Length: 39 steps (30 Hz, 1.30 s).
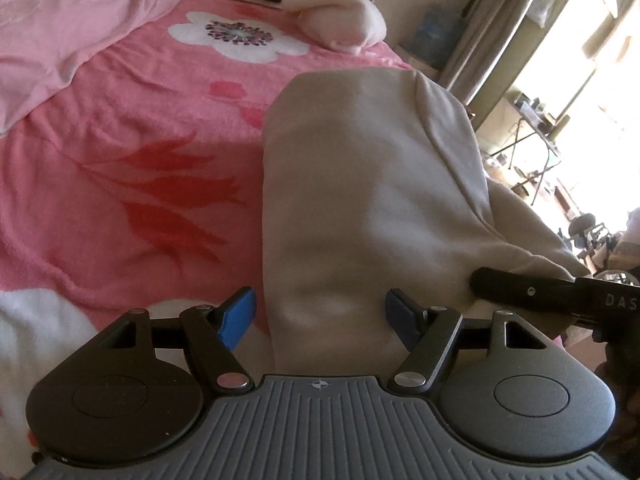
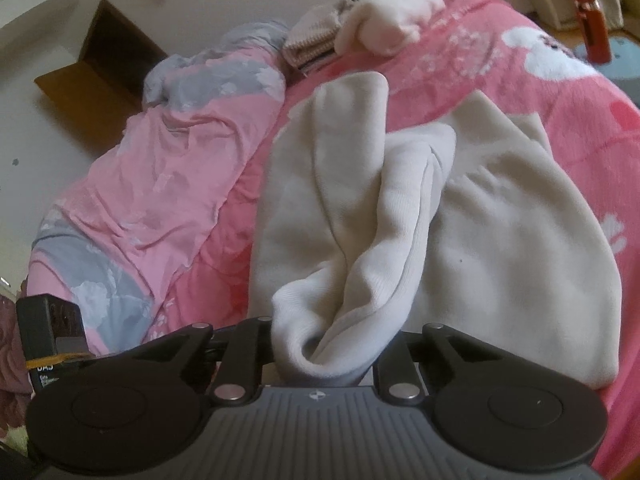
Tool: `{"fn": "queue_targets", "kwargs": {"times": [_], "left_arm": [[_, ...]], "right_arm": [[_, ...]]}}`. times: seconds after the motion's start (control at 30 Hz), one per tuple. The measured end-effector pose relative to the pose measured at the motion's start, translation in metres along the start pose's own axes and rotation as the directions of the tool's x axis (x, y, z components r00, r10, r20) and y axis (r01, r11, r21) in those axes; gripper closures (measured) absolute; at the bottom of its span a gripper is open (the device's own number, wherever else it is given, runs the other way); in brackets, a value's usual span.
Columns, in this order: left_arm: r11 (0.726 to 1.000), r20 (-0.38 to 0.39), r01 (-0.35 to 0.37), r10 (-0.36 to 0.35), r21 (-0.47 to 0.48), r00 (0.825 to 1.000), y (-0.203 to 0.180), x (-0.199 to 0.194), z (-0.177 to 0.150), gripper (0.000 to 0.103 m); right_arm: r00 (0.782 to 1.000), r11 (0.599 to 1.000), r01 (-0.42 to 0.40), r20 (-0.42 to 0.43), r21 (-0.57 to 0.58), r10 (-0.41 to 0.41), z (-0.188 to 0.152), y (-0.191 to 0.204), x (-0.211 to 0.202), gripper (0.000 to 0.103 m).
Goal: Fold clothes
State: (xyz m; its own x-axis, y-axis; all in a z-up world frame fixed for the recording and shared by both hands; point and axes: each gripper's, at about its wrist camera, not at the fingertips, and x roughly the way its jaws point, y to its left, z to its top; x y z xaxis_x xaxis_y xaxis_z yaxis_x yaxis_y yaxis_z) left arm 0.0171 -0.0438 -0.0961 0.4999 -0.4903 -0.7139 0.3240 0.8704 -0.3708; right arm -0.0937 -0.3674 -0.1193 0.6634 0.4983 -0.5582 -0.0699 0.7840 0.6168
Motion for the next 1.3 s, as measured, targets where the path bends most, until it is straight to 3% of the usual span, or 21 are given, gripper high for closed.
{"fn": "queue_targets", "kwargs": {"times": [0.27,0.63,0.87,1.07,1.17,1.3], "left_arm": [[0.999,0.008,0.020,-0.020,0.028,1.000,-0.008,0.002,0.000,0.031],[0.995,0.023,0.047,-0.049,0.084,0.999,-0.022,0.004,0.001,0.031],[0.995,0.044,0.055,-0.059,0.079,0.997,-0.024,0.008,0.005,0.026],[0.992,-0.028,0.033,-0.030,0.123,0.999,-0.031,0.022,-0.004,0.026],[0.991,-0.042,0.023,-0.017,0.135,0.999,-0.032,0.026,-0.006,0.024],[0.991,-0.045,0.014,-0.008,0.136,0.999,-0.032,0.026,-0.006,0.023]], "right_arm": [[0.998,0.997,0.024,0.059,-0.069,-0.020,-0.003,0.004,-0.015,0.085],[0.992,0.998,0.039,0.119,-0.039,-0.034,0.000,-0.018,-0.033,0.085],[0.978,0.942,0.103,0.204,-0.318,-0.038,0.010,0.019,-0.040,0.086],[0.990,0.984,0.118,0.092,-0.129,-0.107,-0.010,-0.038,-0.022,0.085],[0.997,0.998,0.061,0.048,0.013,-0.062,-0.013,-0.063,-0.019,0.083],[0.999,0.994,-0.005,-0.031,0.111,0.009,0.000,-0.079,-0.032,0.069]]}}
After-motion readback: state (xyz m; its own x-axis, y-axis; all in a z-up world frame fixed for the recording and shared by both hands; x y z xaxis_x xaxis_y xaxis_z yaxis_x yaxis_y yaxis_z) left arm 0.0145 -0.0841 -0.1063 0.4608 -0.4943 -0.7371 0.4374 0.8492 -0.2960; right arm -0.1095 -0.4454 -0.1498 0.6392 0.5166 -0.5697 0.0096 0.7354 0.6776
